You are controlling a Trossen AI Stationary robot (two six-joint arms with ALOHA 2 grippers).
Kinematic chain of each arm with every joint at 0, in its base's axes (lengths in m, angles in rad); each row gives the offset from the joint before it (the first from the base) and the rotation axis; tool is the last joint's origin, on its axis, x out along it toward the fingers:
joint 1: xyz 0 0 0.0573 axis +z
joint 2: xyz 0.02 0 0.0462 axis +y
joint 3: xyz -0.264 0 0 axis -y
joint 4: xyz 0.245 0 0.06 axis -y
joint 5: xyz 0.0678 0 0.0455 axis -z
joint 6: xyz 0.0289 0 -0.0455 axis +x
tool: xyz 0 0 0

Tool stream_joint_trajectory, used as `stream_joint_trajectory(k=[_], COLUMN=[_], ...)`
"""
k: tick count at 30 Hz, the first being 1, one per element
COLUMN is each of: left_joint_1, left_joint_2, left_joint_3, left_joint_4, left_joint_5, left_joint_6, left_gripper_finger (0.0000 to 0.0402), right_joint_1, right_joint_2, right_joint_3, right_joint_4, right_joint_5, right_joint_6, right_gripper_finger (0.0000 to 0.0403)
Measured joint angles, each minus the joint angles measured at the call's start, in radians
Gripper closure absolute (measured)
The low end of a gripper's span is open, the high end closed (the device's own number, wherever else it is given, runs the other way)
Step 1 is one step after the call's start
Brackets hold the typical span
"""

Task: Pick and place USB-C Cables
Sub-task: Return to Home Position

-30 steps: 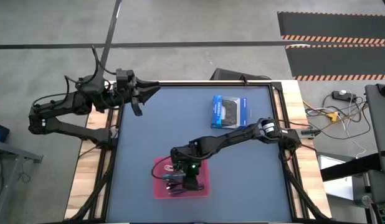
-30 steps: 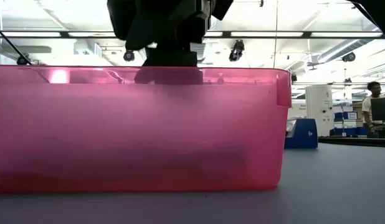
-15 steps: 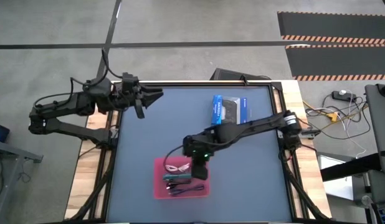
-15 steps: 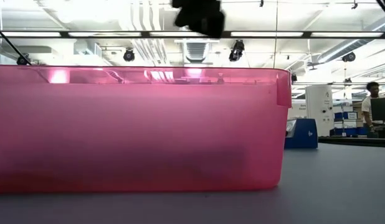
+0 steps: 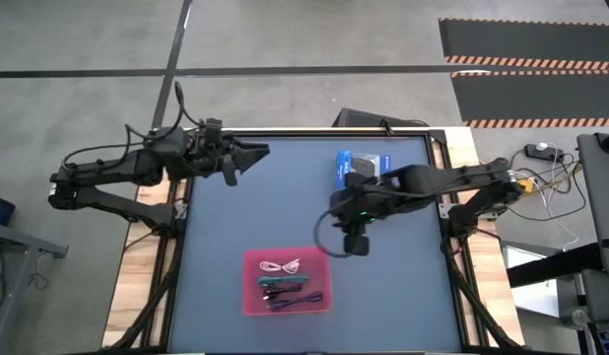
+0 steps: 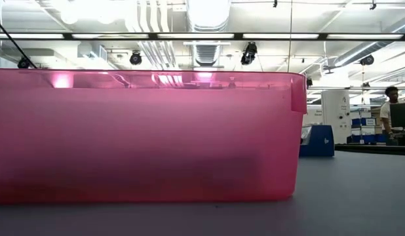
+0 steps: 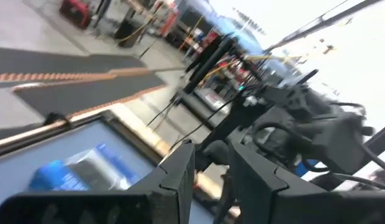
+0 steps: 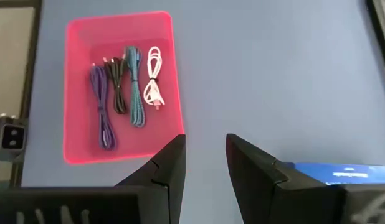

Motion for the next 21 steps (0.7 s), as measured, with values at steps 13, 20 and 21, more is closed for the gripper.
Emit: stream_joint_trajectory(k=[13,20,21], left_joint_1=[-0.080,-0.092,-0.095], left_joint_2=[0.259,0.372,0.387], left_joint_3=[0.002,0.003,0.003], left_joint_4=[0.584,0.651,0.655], left_joint_5=[0.000,-0.015,-0.020], left_joint_6=[-0.005,-0.129,-0.131], left_gripper_finger=[0.0318,0.0318,0.0318], right_joint_1=[0.000,0.000,0.000], right_joint_2=[-0.421,-0.585,-0.604], right_joint_3=[-0.439,-0.641,-0.668], right_joint_4=[0.350,0.489,0.519], right_joint_5=[-0.004,-0.063,-0.064], right_joint_6=[-0.007,-0.032,-0.035], right_gripper_finger=[0.0298,0.0298,0.0298])
